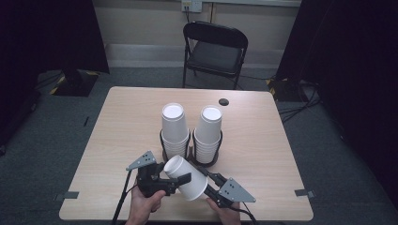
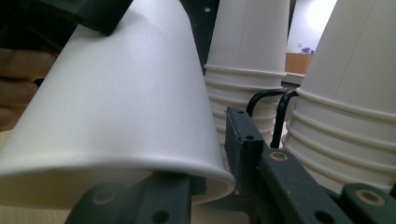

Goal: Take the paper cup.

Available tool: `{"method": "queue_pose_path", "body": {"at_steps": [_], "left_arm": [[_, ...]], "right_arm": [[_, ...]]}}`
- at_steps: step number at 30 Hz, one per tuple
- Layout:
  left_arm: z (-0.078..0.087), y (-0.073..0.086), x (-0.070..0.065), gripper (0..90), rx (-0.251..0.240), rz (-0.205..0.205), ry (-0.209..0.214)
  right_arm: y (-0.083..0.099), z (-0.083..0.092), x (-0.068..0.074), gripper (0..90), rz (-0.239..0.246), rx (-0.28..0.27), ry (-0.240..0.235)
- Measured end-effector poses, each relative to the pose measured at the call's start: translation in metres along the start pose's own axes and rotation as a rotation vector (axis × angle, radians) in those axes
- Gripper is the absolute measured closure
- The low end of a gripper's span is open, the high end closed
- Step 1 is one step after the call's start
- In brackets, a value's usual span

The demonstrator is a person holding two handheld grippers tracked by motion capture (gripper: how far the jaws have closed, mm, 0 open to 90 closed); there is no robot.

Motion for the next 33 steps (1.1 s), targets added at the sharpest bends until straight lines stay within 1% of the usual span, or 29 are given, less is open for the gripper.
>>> {"method": "queue_pose_path", "body": {"at_steps": [1, 4, 6, 8, 9, 10, 11, 12, 13, 17, 20, 21, 23, 24, 25, 27, 29, 30, 32, 33], "left_arm": [[0.0, 0.0, -0.001, 11.4, 0.003, -0.005, 0.005], [0.0, -0.002, -0.002, 10.8, -0.005, -0.005, 0.011], [0.002, -0.003, -0.001, 10.4, -0.008, -0.019, -0.015], [0.004, -0.004, 0.0, 10.2, -0.016, -0.034, -0.036], [0.006, -0.005, 0.0, 10.4, -0.023, -0.031, -0.039], [0.007, -0.007, 0.0, 10.5, -0.034, -0.018, -0.038], [0.008, -0.008, 0.001, 11.9, -0.035, -0.024, -0.049], [0.008, -0.008, 0.002, 13.0, -0.036, -0.035, -0.064], [0.008, -0.008, 0.002, 13.0, -0.034, -0.046, -0.076], [0.01, -0.006, 0.003, 12.5, -0.024, -0.077, -0.086], [0.014, -0.006, 0.007, 15.3, -0.026, -0.085, -0.118], [0.014, -0.006, 0.008, 15.1, -0.027, -0.089, -0.125], [0.017, -0.005, 0.011, 15.2, -0.023, -0.121, -0.15], [0.018, -0.005, 0.012, 15.2, -0.023, -0.132, -0.165], [0.019, -0.005, 0.013, 15.2, -0.026, -0.147, -0.168], [0.023, -0.006, 0.012, 15.2, -0.041, -0.171, -0.144], [0.027, -0.007, 0.013, 15.2, -0.061, -0.194, -0.132], [0.028, -0.008, 0.014, 15.2, -0.071, -0.203, -0.129], [0.031, -0.007, 0.018, 15.2, -0.077, -0.216, -0.128], [0.032, -0.006, 0.02, 15.2, -0.075, -0.236, -0.132]], "right_arm": [[-0.002, 0.003, -0.002, 79.1, -0.002, -0.013, 0.003], [-0.004, 0.005, -0.003, 79.8, -0.006, -0.025, 0.003], [-0.004, 0.005, -0.003, 80.7, -0.005, -0.02, 0.004], [-0.003, 0.007, -0.005, 81.2, 0.016, 0.002, 0.016], [-0.004, 0.008, -0.006, 81.8, 0.024, 0.006, 0.018], [-0.005, 0.01, -0.007, 82.8, 0.03, 0.005, 0.015], [-0.006, 0.012, -0.009, 84.6, 0.026, 0.003, 0.018], [-0.006, 0.013, -0.011, 85.0, 0.012, 0.003, 0.034], [-0.006, 0.013, -0.011, 85.0, 0.012, 0.003, 0.034], [-0.006, 0.015, -0.011, 85.4, 0.023, 0.016, 0.033], [-0.005, 0.015, -0.011, 85.7, 0.015, 0.039, 0.032], [-0.004, 0.015, -0.011, 85.7, 0.01, 0.045, 0.032], [-0.003, 0.015, -0.011, 85.7, -0.001, 0.067, 0.025], [-0.002, 0.016, -0.011, 85.8, -0.005, 0.102, 0.016], [-0.002, 0.016, -0.011, 85.8, -0.005, 0.102, 0.016], [0.001, 0.016, -0.012, 85.9, -0.02, 0.134, 0.021], [0.002, 0.015, -0.012, 86.0, -0.032, 0.155, 0.016], [0.003, 0.015, -0.012, 86.0, -0.04, 0.177, 0.008], [0.003, 0.014, -0.011, 86.0, -0.047, 0.188, 0.004], [0.003, 0.014, -0.011, 86.0, -0.051, 0.196, 0.001]]}}
Point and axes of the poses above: each handheld gripper's, and its own axes: z roughly backward along the jaws, y roughly out of its underside, x roughly to its left, the point moved 9 cm from there along -z, roughly forward along the jaws, and after that the axes turned 1 degree about x, right-handed, at the moved point
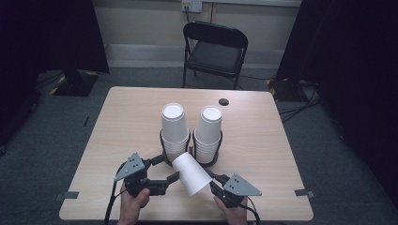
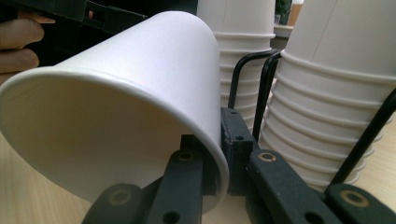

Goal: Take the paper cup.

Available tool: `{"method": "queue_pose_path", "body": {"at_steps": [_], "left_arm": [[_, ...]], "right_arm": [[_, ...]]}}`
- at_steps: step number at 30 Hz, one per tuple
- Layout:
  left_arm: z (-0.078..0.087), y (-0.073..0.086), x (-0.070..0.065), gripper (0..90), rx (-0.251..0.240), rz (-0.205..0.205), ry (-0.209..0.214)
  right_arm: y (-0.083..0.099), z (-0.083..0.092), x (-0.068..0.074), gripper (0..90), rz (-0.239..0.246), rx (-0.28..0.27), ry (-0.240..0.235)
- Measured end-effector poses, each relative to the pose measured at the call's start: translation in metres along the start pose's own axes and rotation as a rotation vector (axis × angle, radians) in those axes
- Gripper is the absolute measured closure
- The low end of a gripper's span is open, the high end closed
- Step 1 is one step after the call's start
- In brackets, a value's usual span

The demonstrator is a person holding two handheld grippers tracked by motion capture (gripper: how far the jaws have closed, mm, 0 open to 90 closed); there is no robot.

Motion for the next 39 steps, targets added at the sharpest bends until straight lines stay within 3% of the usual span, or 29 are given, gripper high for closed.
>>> {"method": "queue_pose_path", "body": {"at_steps": [2, 6, 13, 19, 21, 28, 33, 37, 39], "left_arm": [[0.002, 0.002, 0.001, 15.2, -0.006, -0.069, -0.016], [0.001, 0.008, 0.01, 15.2, -0.005, -0.086, -0.045], [-0.003, 0.022, 0.018, 15.4, 0.04, -0.125, -0.066], [-0.009, 0.027, 0.014, 15.5, 0.079, -0.161, -0.04], [-0.01, 0.028, 0.011, 15.6, 0.085, -0.168, -0.018], [-0.012, 0.035, 0.007, 15.6, 0.106, -0.2, 0.0], [-0.012, 0.027, 0.006, 15.6, 0.099, -0.23, 0.025], [-0.012, 0.03, 0.004, 15.6, 0.124, -0.274, 0.033], [-0.012, 0.032, 0.002, 15.6, 0.112, -0.292, 0.04]], "right_arm": [[0.002, -0.001, -0.001, 86.0, -0.002, 0.042, 0.01], [0.005, -0.005, -0.002, 86.0, -0.015, 0.111, 0.009], [0.01, -0.006, -0.002, 86.0, -0.032, 0.241, -0.022], [0.009, -0.002, -0.004, 86.1, -0.061, 0.326, -0.049], [0.008, -0.001, -0.005, 86.1, -0.076, 0.347, -0.08], [0.005, -0.002, -0.006, 86.1, -0.057, 0.443, -0.143], [0.002, -0.006, -0.01, 86.1, -0.069, 0.499, -0.151], [0.0, -0.009, -0.015, 86.2, -0.091, 0.548, -0.164], [-0.001, -0.01, -0.017, 86.1, -0.105, 0.571, -0.17]]}}
Point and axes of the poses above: each handheld gripper's, and its own axes: z roughly backward along the jaws, y roughly out of its underside, x roughly to its left, the point moved 9 cm from there along -z, roughly forward along the jaws, and after that the axes turned 1 degree about x, right-handed, at the moved point
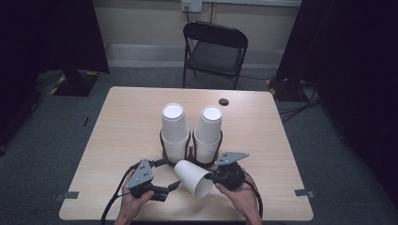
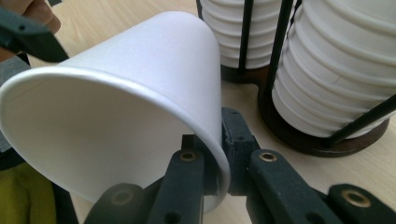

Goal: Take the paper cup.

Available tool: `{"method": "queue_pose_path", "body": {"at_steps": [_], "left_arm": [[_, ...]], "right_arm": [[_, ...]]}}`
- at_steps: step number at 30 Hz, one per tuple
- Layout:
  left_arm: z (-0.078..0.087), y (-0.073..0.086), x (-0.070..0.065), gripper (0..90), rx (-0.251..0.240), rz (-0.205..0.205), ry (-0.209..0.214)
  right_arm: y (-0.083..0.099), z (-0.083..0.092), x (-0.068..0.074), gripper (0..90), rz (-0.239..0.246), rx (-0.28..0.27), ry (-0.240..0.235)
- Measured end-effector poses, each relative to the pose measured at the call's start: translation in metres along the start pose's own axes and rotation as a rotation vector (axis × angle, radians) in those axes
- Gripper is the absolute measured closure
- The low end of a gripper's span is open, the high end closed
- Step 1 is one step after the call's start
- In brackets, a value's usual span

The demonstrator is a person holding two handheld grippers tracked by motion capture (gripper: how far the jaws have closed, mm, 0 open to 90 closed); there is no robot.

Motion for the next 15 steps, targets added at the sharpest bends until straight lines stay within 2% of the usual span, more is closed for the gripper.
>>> {"method": "queue_pose_path", "body": {"at_steps": [6, 7, 8, 9, 11, 15], "left_arm": [[-0.006, 0.007, -0.009, 15.6, 0.018, -0.04, 0.042], [-0.008, 0.008, -0.012, 15.6, 0.014, -0.045, 0.056], [-0.01, 0.009, -0.016, 15.7, 0.015, -0.07, 0.083], [-0.011, 0.009, -0.019, 15.5, 0.014, -0.072, 0.097], [-0.015, 0.011, -0.021, 15.5, 0.034, -0.091, 0.089], [-0.022, 0.016, -0.027, 15.3, 0.089, -0.164, 0.102]], "right_arm": [[0.0, -0.002, -0.002, 86.1, -0.019, 0.029, -0.045], [0.0, -0.002, -0.003, 86.0, -0.02, 0.035, -0.049], [0.0, -0.002, -0.003, 86.1, -0.02, 0.044, -0.055], [0.0, -0.002, -0.003, 86.0, -0.012, 0.069, -0.066], [0.001, -0.003, -0.002, 86.0, -0.009, 0.084, -0.074], [0.002, -0.004, 0.001, 86.1, -0.002, 0.118, -0.087]]}}
Point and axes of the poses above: each handheld gripper's, and its own axes: z roughly backward along the jaws, y roughly out of its underside, x roughly to its left, the point moved 9 cm from there along -z, roughly forward along the jaws, and after that the axes turned 1 degree about x, right-handed, at the moved point
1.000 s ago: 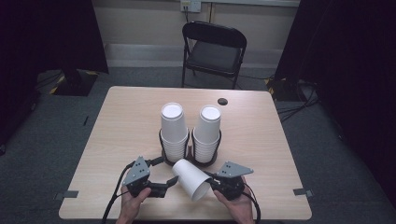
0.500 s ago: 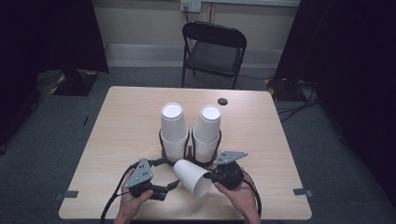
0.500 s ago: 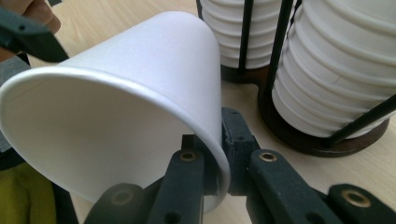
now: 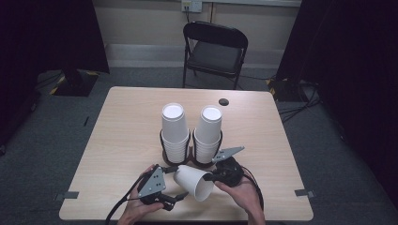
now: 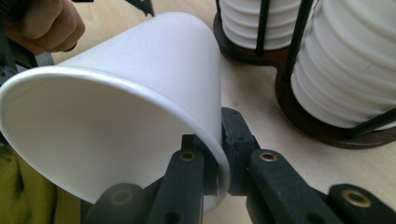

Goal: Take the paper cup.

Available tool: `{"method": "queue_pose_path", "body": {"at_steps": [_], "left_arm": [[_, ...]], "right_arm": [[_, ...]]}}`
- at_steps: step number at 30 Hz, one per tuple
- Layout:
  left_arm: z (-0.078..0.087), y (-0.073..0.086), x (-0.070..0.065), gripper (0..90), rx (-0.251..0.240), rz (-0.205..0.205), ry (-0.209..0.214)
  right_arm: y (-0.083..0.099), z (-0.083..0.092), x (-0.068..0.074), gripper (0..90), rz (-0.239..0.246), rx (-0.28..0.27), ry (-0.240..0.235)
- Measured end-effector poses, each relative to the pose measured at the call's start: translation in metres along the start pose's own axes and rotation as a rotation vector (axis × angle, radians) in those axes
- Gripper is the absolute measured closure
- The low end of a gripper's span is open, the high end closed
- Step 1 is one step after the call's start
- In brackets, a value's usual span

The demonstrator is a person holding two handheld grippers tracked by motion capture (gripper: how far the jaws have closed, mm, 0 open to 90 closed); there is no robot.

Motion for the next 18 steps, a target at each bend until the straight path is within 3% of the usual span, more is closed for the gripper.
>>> {"method": "queue_pose_path", "body": {"at_steps": [2, 5, 10, 13, 18], "left_arm": [[-0.001, 0.0, -0.001, 15.2, 0.005, -0.032, 0.0], [-0.005, -0.001, -0.005, 13.9, 0.003, -0.044, 0.028], [-0.014, 0.003, -0.004, 10.3, 0.095, -0.106, 0.002], [-0.02, 0.003, -0.005, 7.4, 0.129, -0.149, -0.013], [-0.03, 0.004, -0.006, 4.6, 0.155, -0.176, -0.027]], "right_arm": [[0.001, -0.001, 0.001, 86.1, -0.004, 0.017, -0.01], [0.002, 0.0, 0.001, 86.2, -0.011, 0.032, -0.019], [0.005, 0.003, -0.001, 86.3, -0.019, 0.054, -0.021], [0.004, 0.004, -0.002, 86.3, -0.026, 0.06, -0.029], [0.004, 0.006, -0.003, 86.6, -0.055, 0.07, -0.049]]}}
Point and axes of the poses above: each handheld gripper's, and its own axes: z roughly backward along the jaws, y roughly out of its underside, x roughly to its left, the point moved 9 cm from there along -z, roughly forward along the jaws, and after that the axes turned 1 degree about x, right-handed, at the moved point
